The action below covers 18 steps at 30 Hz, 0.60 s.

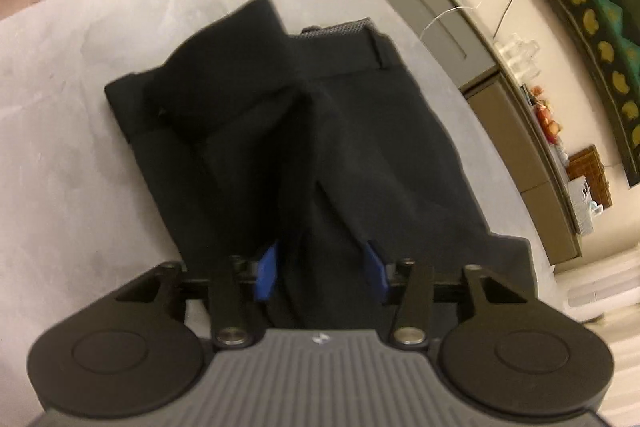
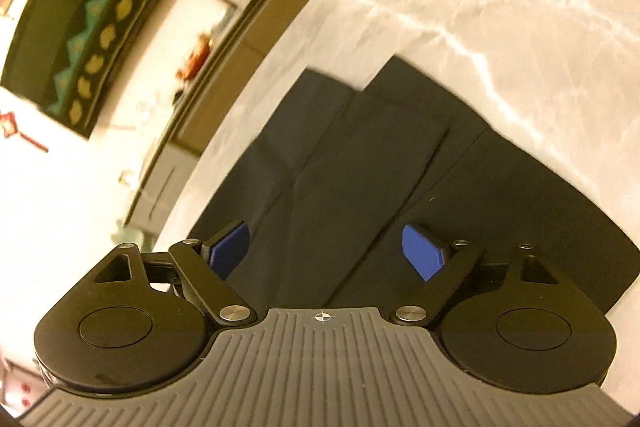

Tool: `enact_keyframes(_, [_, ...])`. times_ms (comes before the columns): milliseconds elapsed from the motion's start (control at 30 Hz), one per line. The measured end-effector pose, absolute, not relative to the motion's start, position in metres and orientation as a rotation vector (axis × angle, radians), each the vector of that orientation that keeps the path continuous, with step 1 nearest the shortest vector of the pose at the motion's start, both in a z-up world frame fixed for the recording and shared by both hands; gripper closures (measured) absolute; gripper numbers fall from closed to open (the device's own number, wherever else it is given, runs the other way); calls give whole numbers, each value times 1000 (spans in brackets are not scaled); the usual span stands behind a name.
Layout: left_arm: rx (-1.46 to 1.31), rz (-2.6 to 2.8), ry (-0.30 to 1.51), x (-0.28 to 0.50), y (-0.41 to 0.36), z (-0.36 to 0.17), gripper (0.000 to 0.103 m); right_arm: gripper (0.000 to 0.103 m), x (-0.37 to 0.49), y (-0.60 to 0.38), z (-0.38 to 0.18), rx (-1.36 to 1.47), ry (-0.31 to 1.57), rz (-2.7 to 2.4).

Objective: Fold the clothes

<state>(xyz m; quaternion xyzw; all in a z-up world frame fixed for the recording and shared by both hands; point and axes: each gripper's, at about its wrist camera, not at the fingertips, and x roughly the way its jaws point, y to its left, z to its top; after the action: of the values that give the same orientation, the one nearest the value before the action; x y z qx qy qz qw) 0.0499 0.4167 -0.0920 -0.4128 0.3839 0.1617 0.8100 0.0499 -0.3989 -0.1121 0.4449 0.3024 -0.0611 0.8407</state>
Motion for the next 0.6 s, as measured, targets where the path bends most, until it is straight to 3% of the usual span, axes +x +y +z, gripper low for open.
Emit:
enact_keyframes(167, [-891, 337, 831, 49, 420, -97, 58, 11, 73, -392, -113, 889, 624, -98])
enact_keyframes(500, [-939, 329, 826, 47, 429, -100, 61, 18, 100, -409, -119, 995, 561, -70])
enact_keyframes(567, [-941, 328, 826, 46, 430, -101, 61, 25, 102, -410, -121, 970, 550, -114])
enact_keyframes(600, [-941, 327, 826, 47, 430, -101, 61, 38, 106, -408, -122, 948, 562, -120])
